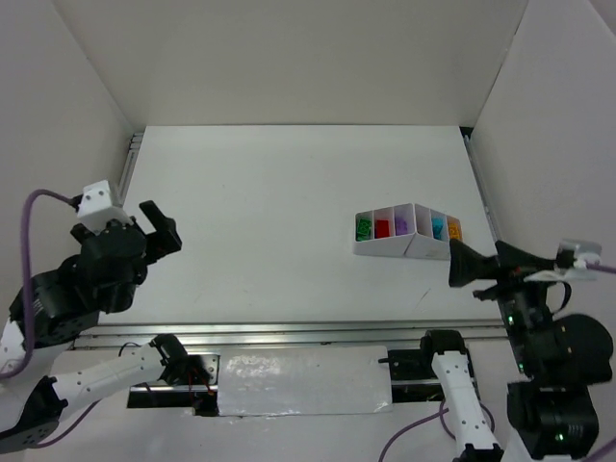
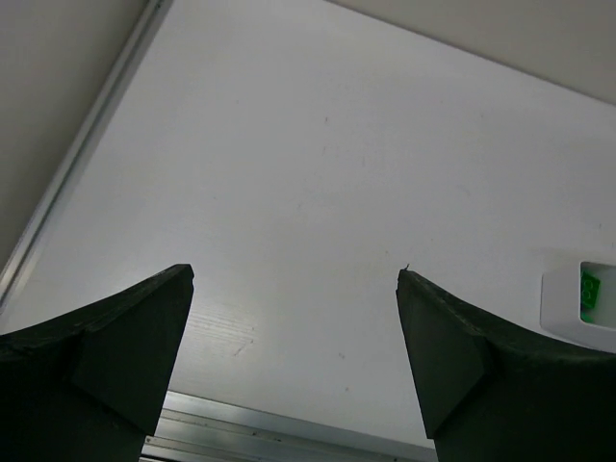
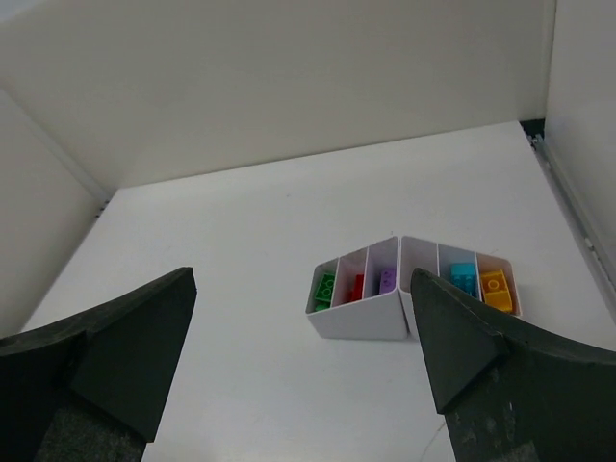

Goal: Sort the legos into containers by color

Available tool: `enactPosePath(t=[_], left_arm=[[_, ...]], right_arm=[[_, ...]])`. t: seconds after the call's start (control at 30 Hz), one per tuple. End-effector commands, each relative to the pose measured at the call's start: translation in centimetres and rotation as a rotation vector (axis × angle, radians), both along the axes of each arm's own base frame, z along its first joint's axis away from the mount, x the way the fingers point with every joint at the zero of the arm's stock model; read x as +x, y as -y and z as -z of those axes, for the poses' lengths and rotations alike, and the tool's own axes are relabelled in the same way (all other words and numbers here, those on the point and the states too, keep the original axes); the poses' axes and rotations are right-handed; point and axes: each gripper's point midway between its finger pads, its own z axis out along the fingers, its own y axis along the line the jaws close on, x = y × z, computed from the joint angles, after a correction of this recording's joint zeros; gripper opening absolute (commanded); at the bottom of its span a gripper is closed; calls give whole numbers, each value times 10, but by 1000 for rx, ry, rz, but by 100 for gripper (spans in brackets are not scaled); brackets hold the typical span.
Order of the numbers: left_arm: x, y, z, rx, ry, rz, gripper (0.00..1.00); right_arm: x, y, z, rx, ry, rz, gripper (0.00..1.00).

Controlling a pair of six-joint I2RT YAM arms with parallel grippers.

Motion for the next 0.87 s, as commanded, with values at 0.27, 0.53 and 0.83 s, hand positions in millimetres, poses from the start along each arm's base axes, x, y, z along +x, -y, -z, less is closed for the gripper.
enactPosePath(t=[0.27,0.53,0.83], left_arm=[[-56,-78,-15,-15,64,-88,100],[-76,-94,1,-108,108,-80,99],[-72,-94,1,-92,109,-98,100]], right_arm=[[-79,27,57,3,-96,11,100],[-90,49,66,19,-52,61,100],[-79,44,69,25,-73,44,100]])
